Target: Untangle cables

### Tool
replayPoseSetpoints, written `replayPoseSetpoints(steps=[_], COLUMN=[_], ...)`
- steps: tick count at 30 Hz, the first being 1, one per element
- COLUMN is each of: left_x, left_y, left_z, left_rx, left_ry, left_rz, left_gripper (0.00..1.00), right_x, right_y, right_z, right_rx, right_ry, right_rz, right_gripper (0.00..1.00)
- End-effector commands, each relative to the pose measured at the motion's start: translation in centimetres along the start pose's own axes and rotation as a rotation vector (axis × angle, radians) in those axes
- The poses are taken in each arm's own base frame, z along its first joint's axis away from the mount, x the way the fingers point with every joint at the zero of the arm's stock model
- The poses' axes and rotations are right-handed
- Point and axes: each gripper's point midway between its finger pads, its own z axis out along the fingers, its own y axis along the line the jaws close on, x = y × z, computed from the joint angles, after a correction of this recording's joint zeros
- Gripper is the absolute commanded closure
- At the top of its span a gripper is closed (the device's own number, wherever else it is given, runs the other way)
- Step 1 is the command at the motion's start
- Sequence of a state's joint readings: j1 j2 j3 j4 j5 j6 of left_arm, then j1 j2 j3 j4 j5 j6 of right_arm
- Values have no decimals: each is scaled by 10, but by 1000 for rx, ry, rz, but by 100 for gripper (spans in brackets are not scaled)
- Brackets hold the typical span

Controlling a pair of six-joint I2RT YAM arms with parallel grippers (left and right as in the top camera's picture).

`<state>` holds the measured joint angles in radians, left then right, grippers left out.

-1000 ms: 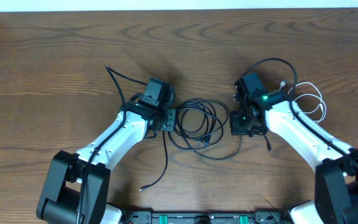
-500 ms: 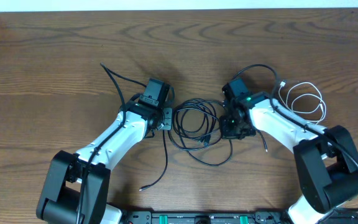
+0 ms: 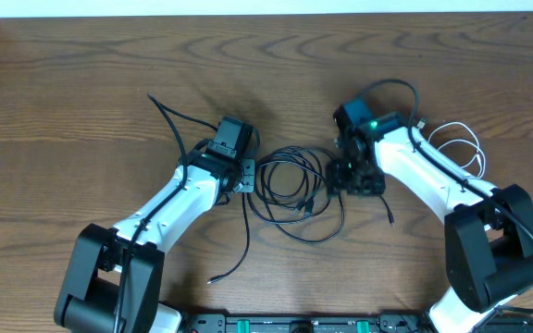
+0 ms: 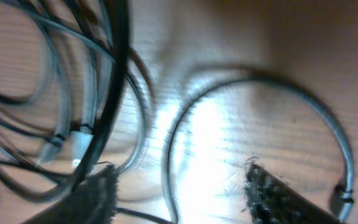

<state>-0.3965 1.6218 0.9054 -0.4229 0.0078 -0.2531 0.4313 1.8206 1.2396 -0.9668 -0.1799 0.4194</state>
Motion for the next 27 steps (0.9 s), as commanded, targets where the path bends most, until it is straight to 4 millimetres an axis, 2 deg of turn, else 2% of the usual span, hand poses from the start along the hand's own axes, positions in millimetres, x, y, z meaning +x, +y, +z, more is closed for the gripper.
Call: replayPoseSetpoints(steps=[1, 7, 10, 14, 20, 27], left_x=[7, 6, 5, 7, 12, 24], left_y=[6, 8, 22, 33, 63, 105], left_z=[4, 4, 2, 2, 1, -3], left_rx=[-27, -38, -116, -162, -203, -266], left_ry=[16, 12, -2, 1, 31, 81], left_rz=[-6, -11, -58, -126, -286, -464], left_gripper=[91, 91, 91, 91, 91, 91], right_x=[-17, -53, -64, -60, -46, -41], right_y=[6, 24, 54, 90, 128, 146], right_z=[-11, -16, -21, -22, -20, -16], right_rx=[9, -58, -157, -239, -273, -280], right_ry=[-67, -215, -275, -295, -315, -333], right_rz=[-16, -28, -81, -159, -242, -136], right_gripper=[14, 13, 14, 14, 12, 10])
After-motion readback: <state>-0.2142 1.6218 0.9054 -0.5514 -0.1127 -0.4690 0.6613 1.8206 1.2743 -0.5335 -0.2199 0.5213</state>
